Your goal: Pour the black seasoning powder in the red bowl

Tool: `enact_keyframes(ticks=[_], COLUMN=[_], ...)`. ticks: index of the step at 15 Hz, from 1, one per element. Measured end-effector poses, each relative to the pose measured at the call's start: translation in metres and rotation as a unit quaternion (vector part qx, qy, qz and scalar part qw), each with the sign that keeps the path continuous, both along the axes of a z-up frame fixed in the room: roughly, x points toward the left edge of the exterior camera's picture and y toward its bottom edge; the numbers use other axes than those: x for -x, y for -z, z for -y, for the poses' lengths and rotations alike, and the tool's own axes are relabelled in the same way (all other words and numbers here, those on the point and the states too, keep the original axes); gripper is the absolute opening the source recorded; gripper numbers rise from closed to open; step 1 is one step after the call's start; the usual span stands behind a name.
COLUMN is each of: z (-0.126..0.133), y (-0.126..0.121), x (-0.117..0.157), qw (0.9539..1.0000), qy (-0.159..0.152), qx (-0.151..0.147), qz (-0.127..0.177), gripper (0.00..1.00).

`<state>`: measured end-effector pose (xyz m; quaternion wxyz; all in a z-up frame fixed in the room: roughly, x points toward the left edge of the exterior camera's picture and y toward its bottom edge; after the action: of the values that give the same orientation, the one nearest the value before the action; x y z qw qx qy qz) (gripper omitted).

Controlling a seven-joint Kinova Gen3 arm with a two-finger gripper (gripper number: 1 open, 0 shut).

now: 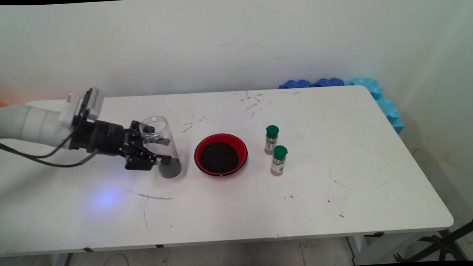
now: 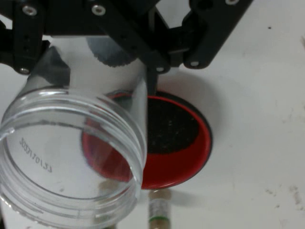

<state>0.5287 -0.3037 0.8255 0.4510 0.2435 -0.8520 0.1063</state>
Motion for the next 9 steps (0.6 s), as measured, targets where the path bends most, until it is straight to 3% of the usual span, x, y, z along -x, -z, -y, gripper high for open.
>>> enact_keyframes(ticks=[5,9], z=[-0.006,0.001], y=[-0.034,-0.056], x=[0.003,0.016], qw=[0.9998,0.9993], qy=[0.015,0.008], qx=[-0.010,-0.030], qz=[-0.010,-0.022], gripper=[0.00,0.00])
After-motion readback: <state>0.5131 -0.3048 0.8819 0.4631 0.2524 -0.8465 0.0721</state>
